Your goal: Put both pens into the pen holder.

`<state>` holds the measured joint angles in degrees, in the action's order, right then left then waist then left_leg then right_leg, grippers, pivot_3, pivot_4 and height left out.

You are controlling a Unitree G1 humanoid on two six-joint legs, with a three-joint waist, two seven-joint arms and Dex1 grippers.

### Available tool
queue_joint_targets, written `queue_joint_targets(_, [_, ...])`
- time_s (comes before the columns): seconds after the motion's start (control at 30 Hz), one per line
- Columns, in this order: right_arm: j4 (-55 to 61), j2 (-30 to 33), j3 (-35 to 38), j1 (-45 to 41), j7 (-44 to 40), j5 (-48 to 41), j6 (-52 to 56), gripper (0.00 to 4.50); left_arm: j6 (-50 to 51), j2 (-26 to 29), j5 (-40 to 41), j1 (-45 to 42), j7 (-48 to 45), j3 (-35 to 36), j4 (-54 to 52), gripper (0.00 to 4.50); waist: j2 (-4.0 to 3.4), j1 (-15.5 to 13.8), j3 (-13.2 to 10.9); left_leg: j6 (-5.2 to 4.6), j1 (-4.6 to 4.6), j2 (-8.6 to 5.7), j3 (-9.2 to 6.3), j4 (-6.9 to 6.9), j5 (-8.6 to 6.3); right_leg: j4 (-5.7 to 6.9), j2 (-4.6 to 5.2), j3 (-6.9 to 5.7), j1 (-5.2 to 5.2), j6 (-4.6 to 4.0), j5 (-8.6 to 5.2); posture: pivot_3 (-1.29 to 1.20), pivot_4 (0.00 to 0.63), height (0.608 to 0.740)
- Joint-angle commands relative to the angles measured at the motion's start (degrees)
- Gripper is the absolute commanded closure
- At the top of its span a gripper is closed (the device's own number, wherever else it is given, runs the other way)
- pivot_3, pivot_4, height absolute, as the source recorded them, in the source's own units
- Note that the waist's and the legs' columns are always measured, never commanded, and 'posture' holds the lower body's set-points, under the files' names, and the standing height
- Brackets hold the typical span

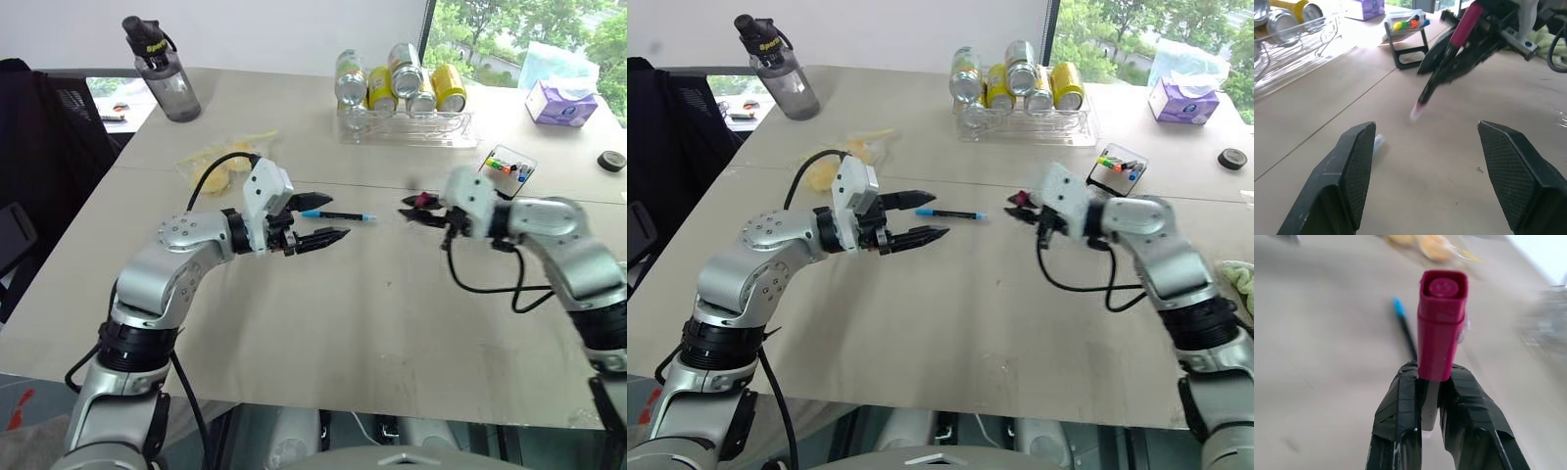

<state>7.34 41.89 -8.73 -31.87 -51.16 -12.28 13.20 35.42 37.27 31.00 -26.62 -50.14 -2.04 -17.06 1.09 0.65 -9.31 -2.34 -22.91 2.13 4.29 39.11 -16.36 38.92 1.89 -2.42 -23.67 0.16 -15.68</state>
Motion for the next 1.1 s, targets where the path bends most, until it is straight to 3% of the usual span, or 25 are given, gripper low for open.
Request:
queue_joint_targets(0.03, [1.83, 1.63, 8.18, -0.33, 3.33, 1.18, -6.07, 4.42, 2.59, 0.37, 2.08, 0.52, 2.48, 2.35, -6.41, 1.06, 0.0, 0.11, -0.01, 0.01, 0.0, 0.01, 0.0, 0.0, 0.0, 0.01, -0.01, 0.0, 0.0, 0.0, 0.0, 0.0, 0.15, 0.739])
queue_joint_targets(0.23, [-5.74, 4.06, 14.44, -0.26, 10.54, 8.27, -15.37, 4.42, 6.03, -1.84, 2.37, -2.51, 7.4, 2.19, -7.98, 1.06, 0.01, -0.29, 0.0, 0.02, 0.05, 0.0, 0.01, 0.04, 0.01, 0.01, 0.01, 0.0, 0.08, 0.0, 0.0, 0.0, 0.15, 0.739])
queue_joint_targets(1.1, [-35.76, 0.74, 9.1, -9.56, 17.81, 20.17, -33.03, 4.42, 6.46, -1.0, 0.83, -3.82, 8.17, 1.35, -8.97, 1.06, -0.07, -0.01, -0.05, 0.08, 0.1, 0.01, 0.1, 0.09, 0.05, 0.04, 0.0, 0.06, 0.08, 0.0, 0.0, 0.0, 0.15, 0.739])
